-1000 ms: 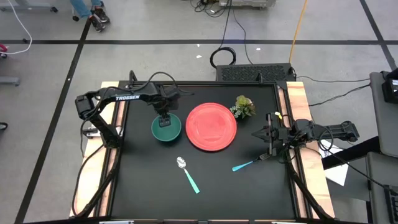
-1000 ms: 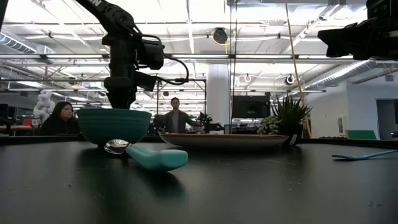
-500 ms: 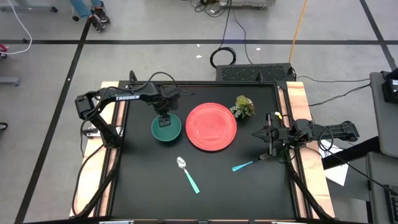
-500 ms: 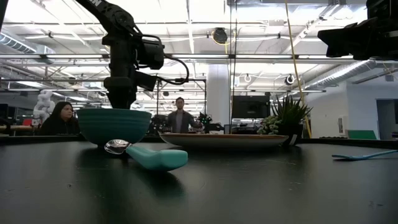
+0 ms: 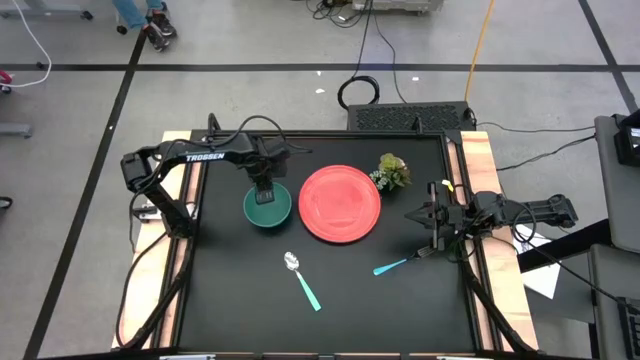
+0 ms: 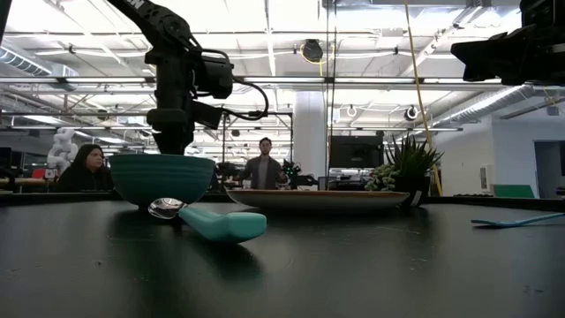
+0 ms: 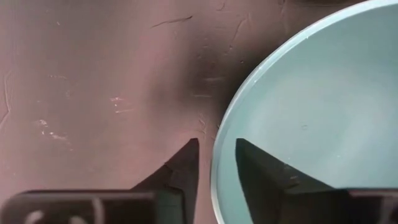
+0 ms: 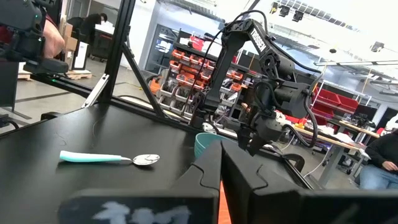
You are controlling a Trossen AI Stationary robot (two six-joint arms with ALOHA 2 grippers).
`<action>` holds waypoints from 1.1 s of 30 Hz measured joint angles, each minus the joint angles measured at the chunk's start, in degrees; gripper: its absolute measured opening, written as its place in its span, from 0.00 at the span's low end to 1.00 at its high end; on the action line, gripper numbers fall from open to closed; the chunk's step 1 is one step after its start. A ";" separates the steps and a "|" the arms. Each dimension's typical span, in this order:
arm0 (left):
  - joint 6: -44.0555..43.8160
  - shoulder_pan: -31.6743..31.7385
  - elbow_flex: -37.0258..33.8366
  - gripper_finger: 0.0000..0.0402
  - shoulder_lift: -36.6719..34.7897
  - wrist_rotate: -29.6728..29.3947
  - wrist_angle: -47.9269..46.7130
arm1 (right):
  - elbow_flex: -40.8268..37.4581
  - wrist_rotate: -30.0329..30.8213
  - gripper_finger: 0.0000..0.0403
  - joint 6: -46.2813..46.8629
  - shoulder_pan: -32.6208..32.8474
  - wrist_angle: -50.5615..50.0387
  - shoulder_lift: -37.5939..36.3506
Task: Set table place
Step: Stack the green bowl on the orange plate
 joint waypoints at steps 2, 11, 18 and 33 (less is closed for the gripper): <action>-0.02 0.00 0.00 0.19 0.00 0.01 0.00 | -0.01 0.00 0.00 0.00 0.02 -0.01 0.00; 0.82 0.02 0.02 0.02 -0.11 1.69 -0.20 | 0.00 0.00 0.00 0.00 0.00 0.01 0.00; 1.71 -0.02 0.02 0.02 -0.09 3.40 0.00 | -0.01 0.00 0.00 0.00 0.02 0.01 0.00; 1.77 -0.02 0.02 0.01 -0.04 3.35 -0.03 | 0.00 0.00 0.00 0.00 0.01 0.01 0.00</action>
